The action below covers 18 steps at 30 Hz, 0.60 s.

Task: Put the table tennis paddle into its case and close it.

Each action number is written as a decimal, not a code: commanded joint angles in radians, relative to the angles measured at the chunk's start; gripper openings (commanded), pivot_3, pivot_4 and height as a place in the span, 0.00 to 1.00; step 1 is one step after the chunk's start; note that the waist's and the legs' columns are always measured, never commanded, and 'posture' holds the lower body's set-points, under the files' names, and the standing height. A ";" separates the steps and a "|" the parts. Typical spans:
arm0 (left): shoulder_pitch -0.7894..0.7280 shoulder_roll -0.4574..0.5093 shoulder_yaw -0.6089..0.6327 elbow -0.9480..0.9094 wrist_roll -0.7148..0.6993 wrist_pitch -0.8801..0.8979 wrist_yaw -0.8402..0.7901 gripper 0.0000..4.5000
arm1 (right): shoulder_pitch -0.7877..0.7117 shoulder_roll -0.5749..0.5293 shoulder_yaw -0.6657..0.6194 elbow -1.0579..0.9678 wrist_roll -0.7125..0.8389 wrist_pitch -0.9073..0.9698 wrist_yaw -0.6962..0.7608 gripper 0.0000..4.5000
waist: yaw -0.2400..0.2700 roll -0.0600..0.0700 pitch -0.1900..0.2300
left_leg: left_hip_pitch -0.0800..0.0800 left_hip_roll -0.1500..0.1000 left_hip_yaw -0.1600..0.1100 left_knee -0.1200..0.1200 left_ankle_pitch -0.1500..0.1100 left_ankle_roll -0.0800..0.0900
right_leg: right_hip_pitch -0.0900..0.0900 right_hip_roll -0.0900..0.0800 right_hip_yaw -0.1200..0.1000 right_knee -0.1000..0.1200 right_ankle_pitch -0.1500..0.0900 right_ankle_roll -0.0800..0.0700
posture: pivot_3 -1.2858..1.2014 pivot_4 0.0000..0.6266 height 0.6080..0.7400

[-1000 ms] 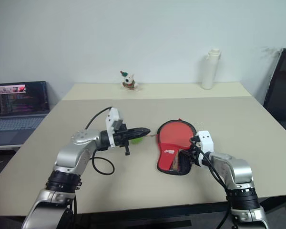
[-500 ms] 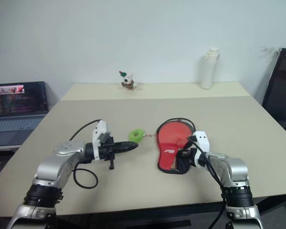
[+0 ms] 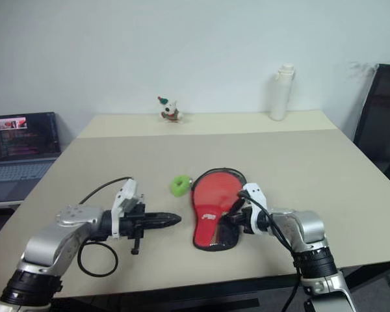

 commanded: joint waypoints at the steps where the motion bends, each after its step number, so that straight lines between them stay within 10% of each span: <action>1: 0.016 0.028 0.012 -0.057 -0.029 0.002 -0.025 0.00 | 0.031 0.011 0.026 -0.100 0.058 0.045 0.025 0.01 | 0.000 0.000 0.000 | 0.000 0.000 0.000 0.000 0.000 0.000 | 0.000 0.000 0.000 0.000 0.000 0.000 | 0.52 0.24 1.00; 18: 0.031 0.034 -0.010 -0.054 -0.022 -0.016 -0.052 0.00 | 0.203 -0.026 -0.070 -0.349 0.136 0.205 -0.039 0.01 | 0.010 0.000 0.000 | 0.000 -0.002 0.000 0.000 0.000 0.000 | 0.000 -0.002 0.000 -0.001 0.000 0.000 | 0.52 0.24 1.00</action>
